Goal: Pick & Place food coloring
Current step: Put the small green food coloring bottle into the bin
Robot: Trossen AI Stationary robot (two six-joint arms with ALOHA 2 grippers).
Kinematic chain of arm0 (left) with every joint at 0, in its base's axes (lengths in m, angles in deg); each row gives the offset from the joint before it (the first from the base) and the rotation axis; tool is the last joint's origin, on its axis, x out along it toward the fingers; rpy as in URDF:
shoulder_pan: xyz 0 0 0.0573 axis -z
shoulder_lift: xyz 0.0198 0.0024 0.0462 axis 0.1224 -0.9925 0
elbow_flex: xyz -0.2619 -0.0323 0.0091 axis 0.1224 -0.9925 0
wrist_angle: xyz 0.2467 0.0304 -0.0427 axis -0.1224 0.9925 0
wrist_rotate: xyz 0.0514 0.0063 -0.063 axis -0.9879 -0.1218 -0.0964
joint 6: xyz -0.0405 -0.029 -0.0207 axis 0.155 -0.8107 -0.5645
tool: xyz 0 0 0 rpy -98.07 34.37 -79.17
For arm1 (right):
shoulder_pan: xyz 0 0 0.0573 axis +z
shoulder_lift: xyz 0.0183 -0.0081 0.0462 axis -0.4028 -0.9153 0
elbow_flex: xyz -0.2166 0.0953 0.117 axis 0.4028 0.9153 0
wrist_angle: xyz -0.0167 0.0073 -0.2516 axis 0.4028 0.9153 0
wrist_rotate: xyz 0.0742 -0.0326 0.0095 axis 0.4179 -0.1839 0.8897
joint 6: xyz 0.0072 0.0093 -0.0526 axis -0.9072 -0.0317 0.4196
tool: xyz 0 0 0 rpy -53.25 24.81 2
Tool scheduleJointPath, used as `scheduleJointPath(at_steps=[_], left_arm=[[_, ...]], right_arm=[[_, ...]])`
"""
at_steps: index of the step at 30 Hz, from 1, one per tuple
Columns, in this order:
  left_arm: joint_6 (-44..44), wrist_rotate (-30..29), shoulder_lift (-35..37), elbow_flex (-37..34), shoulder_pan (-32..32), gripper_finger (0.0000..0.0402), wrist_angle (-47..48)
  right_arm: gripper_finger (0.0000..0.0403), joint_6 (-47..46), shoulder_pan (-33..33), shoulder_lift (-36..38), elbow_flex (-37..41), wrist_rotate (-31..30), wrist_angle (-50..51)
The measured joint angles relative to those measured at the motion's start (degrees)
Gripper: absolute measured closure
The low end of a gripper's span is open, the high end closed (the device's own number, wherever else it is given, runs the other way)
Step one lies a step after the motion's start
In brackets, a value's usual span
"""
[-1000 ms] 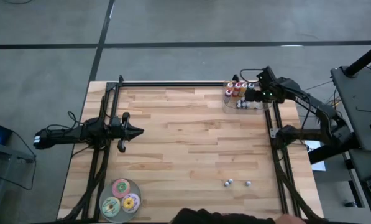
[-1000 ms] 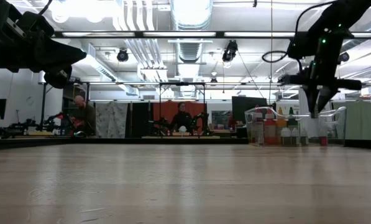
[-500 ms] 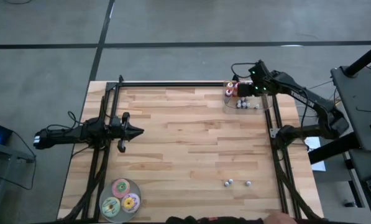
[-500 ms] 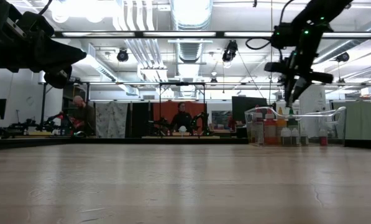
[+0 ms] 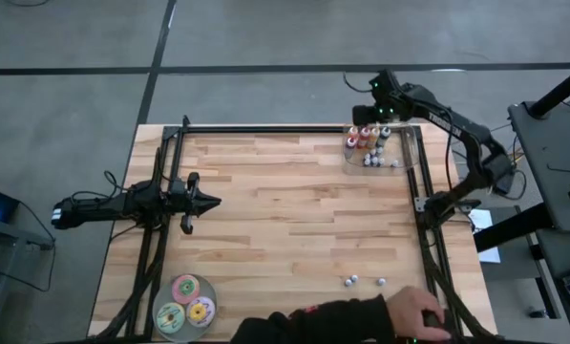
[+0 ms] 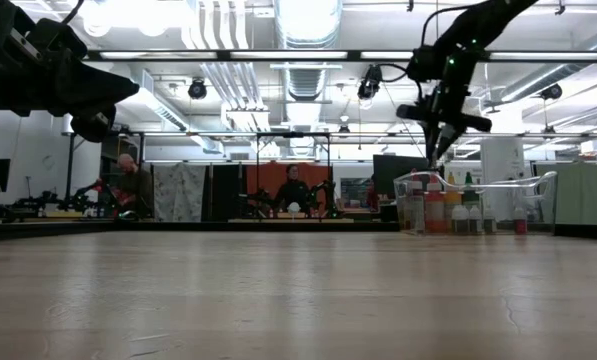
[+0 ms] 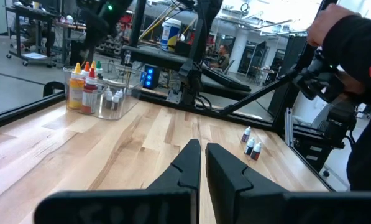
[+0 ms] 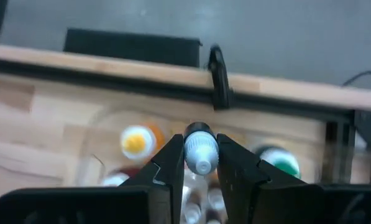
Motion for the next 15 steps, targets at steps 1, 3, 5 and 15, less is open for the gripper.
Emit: scheduleJointPath(at_steps=[1,3,5,15], left_arm=[[0.0,0.0,0.0,0.0,0.0,0.0402,0.0],[0.0,0.0,0.0,0.0,0.0,0.0402,0.0],[0.0,0.0,0.0,0.0,0.0,0.0402,0.0],[0.0,0.0,0.0,0.0,0.0,0.0402,0.0]], right_arm=[[0.0332,0.3,-0.3,-0.5,-1.2,0.0,0.0],[0.0332,0.5,-0.8,-1.6,-3.5,0.0,0.1],[0.0332,0.9,-1.4,-2.8,-5.7,0.1,0.6],[0.0332,3.8,-4.3,-7.0,-16.9,0.1,16.2]])
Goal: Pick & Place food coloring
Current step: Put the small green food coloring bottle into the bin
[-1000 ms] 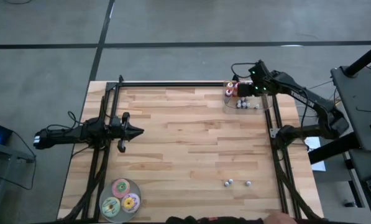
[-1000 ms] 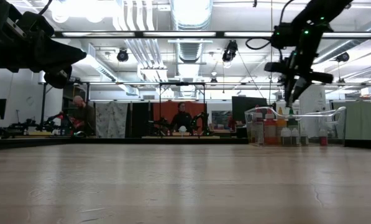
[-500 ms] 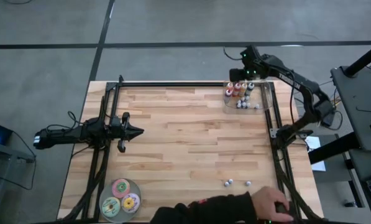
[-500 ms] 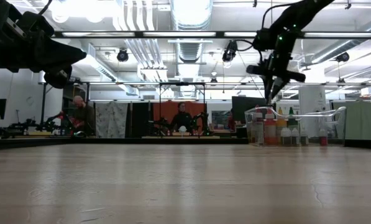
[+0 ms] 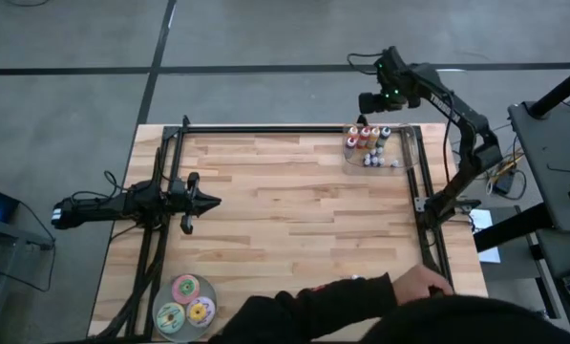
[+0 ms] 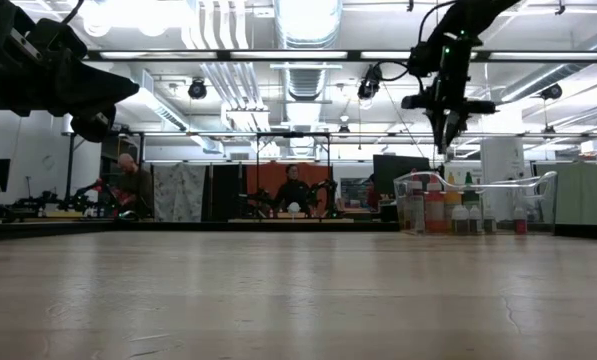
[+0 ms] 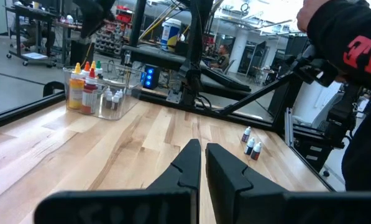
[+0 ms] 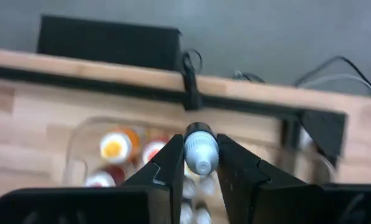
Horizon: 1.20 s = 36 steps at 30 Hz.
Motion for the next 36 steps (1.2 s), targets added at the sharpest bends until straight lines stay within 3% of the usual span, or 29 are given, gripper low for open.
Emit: scheduleJointPath(at_steps=[7,13,19,36], left_arm=[[0.0,0.0,0.0,0.0,0.0,0.0402,0.0],[0.0,0.0,0.0,0.0,0.0,0.0402,0.0],[0.0,0.0,0.0,0.0,0.0,0.0402,0.0],[0.0,0.0,0.0,0.0,0.0,0.0402,0.0]], right_arm=[[0.0332,-0.3,-1.9,0.9,-3.5,0.1,9.7],[0.0332,-0.3,-3.9,-0.6,-3.3,4.1,10.4],[0.0332,0.2,-4.5,-0.7,-2.1,4.3,13.6],[0.0333,3.6,-2.4,0.3,-1.8,3.6,8.3]])
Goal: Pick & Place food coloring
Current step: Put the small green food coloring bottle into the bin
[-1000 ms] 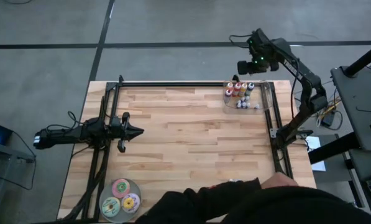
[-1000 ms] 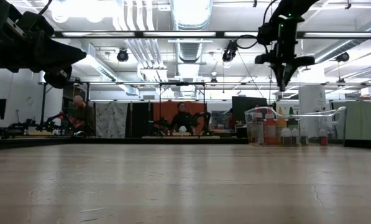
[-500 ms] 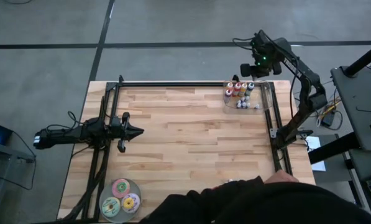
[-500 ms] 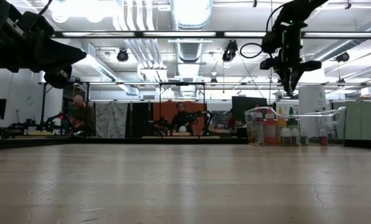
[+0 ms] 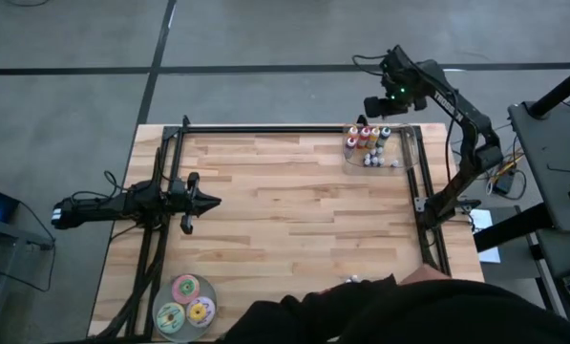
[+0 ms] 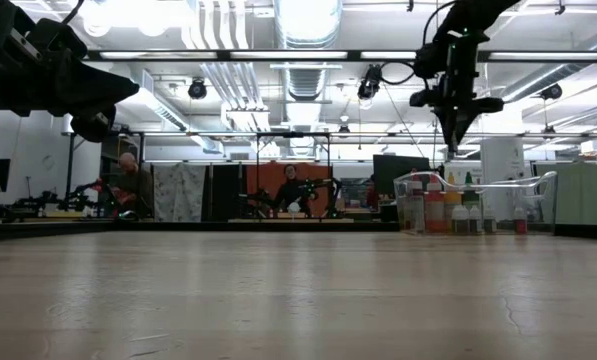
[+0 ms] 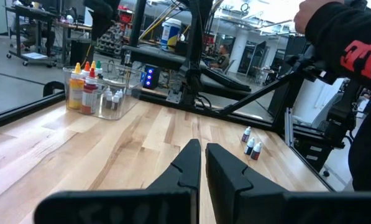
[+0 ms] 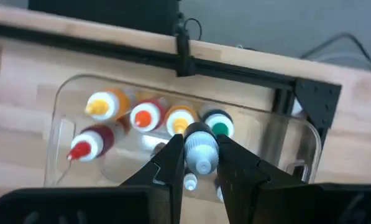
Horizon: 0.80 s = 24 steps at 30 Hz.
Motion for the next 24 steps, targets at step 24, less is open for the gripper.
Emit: scheduleJointPath(at_steps=[24], left_arm=[[0.0,0.0,0.0,0.0,0.0,0.0402,0.0]], right_arm=[[0.0333,12.2,11.9,10.9,15.3,2.6,-6.3]])
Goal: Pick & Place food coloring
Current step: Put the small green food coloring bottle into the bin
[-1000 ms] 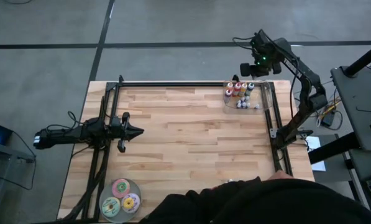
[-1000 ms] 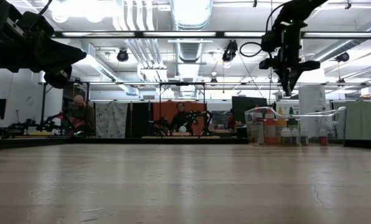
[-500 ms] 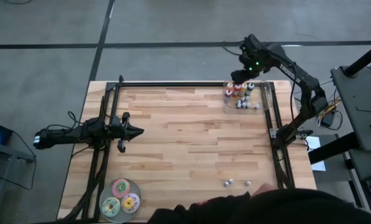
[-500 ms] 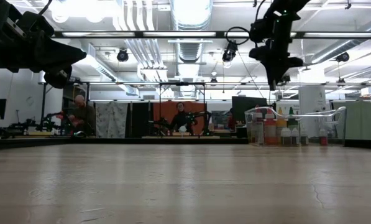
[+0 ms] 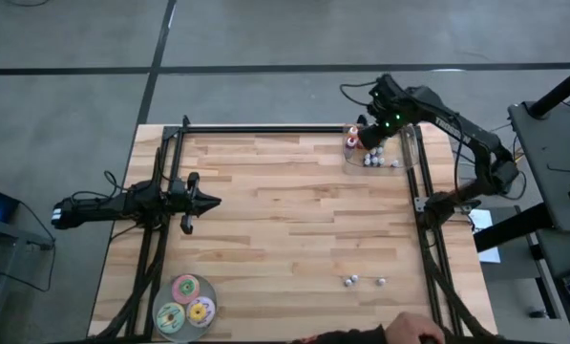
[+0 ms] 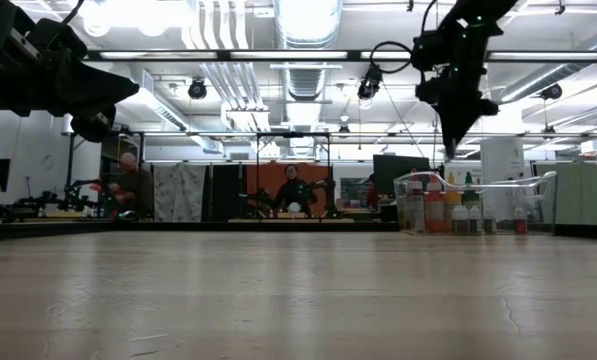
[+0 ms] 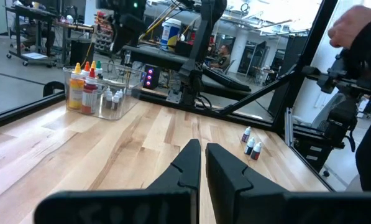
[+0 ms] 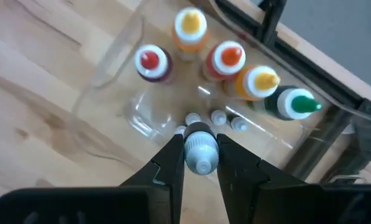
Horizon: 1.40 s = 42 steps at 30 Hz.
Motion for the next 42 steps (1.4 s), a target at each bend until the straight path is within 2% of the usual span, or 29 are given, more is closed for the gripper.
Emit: scheduleJointPath(at_steps=[7,22,31,42], left_arm=[[0.0,0.0,0.0,0.0,0.0,0.0402,0.0],[0.0,0.0,0.0,0.0,0.0,0.0402,0.0],[0.0,0.0,0.0,0.0,0.0,0.0402,0.0],[0.0,0.0,0.0,0.0,0.0,0.0402,0.0]], right_arm=[[0.0333,0.0,2.7,2.8,9.0,0.1,-8.3],[0.0333,-0.2,5.1,2.2,19.7,0.0,-19.1],[0.0333,-0.2,4.9,0.1,21.5,-0.2,-23.4],[0.0333,-0.7,2.9,-4.4,19.7,-0.2,-23.4]])
